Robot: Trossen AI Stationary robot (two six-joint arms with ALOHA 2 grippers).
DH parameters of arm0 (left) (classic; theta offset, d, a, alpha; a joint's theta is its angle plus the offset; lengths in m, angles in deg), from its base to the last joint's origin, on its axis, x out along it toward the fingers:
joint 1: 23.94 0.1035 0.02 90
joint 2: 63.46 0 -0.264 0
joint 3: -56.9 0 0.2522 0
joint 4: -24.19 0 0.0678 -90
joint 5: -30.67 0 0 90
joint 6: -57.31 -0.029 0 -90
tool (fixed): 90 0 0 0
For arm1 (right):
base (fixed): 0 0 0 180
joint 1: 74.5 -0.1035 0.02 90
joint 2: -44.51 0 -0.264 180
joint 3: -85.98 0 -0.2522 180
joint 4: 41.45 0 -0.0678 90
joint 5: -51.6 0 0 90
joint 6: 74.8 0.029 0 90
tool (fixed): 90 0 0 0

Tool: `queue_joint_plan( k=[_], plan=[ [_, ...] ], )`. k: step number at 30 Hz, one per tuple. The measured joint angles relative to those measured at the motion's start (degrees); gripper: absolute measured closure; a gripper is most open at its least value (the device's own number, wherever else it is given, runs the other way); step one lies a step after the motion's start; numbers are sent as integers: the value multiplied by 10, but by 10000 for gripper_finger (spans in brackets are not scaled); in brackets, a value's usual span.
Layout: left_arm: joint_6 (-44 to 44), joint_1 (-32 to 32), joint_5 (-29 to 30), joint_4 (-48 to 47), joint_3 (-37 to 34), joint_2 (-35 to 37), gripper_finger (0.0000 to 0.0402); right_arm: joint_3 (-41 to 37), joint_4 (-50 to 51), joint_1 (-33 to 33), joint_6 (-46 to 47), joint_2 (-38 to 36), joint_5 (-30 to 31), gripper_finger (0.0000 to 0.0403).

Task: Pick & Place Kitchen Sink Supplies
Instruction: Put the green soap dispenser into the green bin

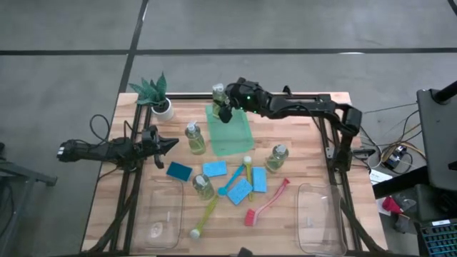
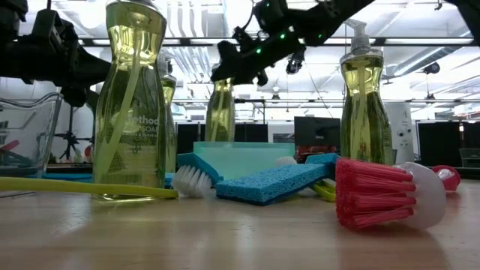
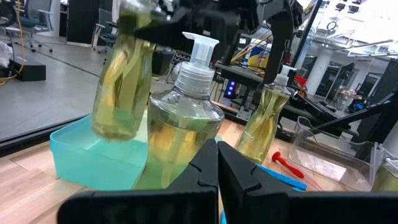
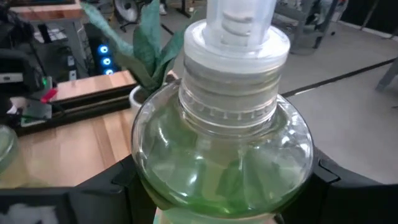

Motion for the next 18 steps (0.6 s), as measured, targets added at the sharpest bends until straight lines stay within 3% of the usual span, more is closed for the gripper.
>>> queue_joint_plan(
  k=[18],
  plan=[
    [0,0,0,0,0,0,401,-3,-69,-6,-45,83,-21,161]
  ],
)
